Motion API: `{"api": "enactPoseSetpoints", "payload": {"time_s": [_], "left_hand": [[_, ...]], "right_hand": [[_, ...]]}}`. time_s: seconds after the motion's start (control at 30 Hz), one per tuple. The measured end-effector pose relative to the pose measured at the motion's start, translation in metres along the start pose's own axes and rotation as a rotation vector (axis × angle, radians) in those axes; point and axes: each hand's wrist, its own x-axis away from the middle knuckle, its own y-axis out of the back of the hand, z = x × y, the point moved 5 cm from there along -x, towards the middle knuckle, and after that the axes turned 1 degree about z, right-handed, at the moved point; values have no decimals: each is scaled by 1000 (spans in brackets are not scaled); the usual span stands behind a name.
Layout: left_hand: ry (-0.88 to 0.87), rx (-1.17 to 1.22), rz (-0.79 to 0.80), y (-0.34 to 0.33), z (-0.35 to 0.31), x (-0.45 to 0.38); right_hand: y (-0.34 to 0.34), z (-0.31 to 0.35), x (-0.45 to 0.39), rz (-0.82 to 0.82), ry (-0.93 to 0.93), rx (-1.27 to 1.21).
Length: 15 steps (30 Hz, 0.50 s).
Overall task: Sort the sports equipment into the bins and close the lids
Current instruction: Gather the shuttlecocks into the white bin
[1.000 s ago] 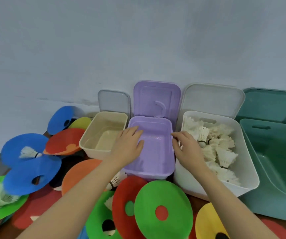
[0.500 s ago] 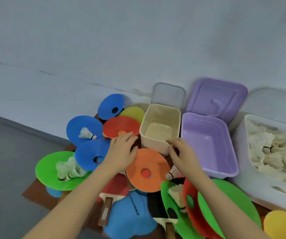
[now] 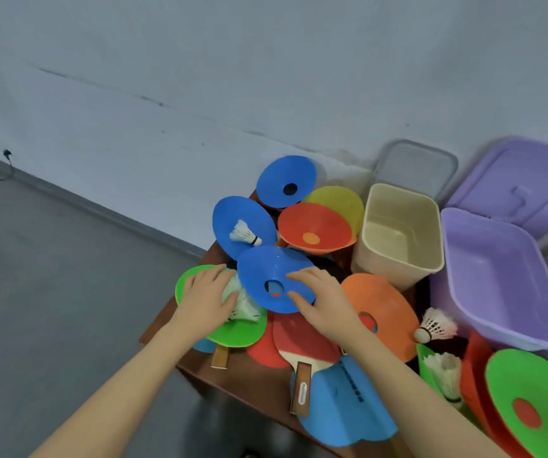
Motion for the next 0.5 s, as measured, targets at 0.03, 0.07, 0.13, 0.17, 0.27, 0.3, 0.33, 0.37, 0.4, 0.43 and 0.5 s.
{"api": "enactPoseSetpoints", "payload": {"time_s": [0.03, 0.07, 0.13, 0.17, 0.27, 0.3, 0.33, 0.37, 0.4, 0.43, 0.5], "left_hand": [[17, -23, 17, -1, 11, 1], [29, -51, 30, -2, 21, 3], [45, -78, 49, -4, 35, 6], [51, -77, 56, -5, 39, 7], [70, -47, 55, -6, 45, 3], [83, -31, 41, -5, 46, -1], [97, -17, 30, -4, 45, -4], [106, -15, 31, -4, 45, -7], [112, -26, 45, -5, 44, -9], [121, -43, 67, -6, 44, -11], [160, -53, 95, -8, 46, -13]], "right_hand": [[-9, 5, -4, 14, 28, 18], [-19, 9, -7, 26, 47, 35], [-40, 17, -8, 52, 61, 68], [-51, 20, -8, 51, 67, 91], [-79, 24, -7, 10, 17, 146], [-85, 24, -8, -21, -12, 154], [-90, 23, -9, -47, -40, 157], [-93, 23, -10, -65, -67, 155], [-96, 22, -11, -73, -90, 149], [-99, 21, -12, -66, -111, 143], [-103, 21, -13, -48, -138, 123]]}}
